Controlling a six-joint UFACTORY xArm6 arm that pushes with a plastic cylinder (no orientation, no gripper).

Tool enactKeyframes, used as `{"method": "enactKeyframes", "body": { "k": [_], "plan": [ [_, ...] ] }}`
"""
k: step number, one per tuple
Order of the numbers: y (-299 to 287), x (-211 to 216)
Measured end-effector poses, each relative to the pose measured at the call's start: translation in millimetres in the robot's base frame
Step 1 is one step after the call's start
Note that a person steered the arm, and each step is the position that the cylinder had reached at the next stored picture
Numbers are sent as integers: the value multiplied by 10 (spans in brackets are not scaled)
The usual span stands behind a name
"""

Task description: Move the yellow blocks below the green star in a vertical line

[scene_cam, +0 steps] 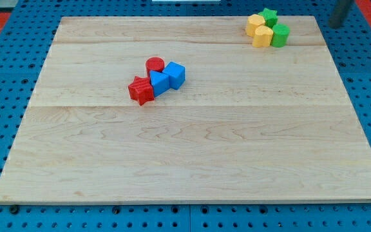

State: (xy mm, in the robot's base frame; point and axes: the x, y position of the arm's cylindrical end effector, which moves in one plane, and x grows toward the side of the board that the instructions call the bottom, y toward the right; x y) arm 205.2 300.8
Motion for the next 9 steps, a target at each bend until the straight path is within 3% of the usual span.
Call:
{"method": "enactKeyframes", "body": {
  "k": [1,2,3,5,7,9],
  "plan": [
    [-493,-94],
    [-1365,-87],
    [-1633,58],
    [-831,375],
    [-1542,488],
    [-1545,473]
  ]
}}
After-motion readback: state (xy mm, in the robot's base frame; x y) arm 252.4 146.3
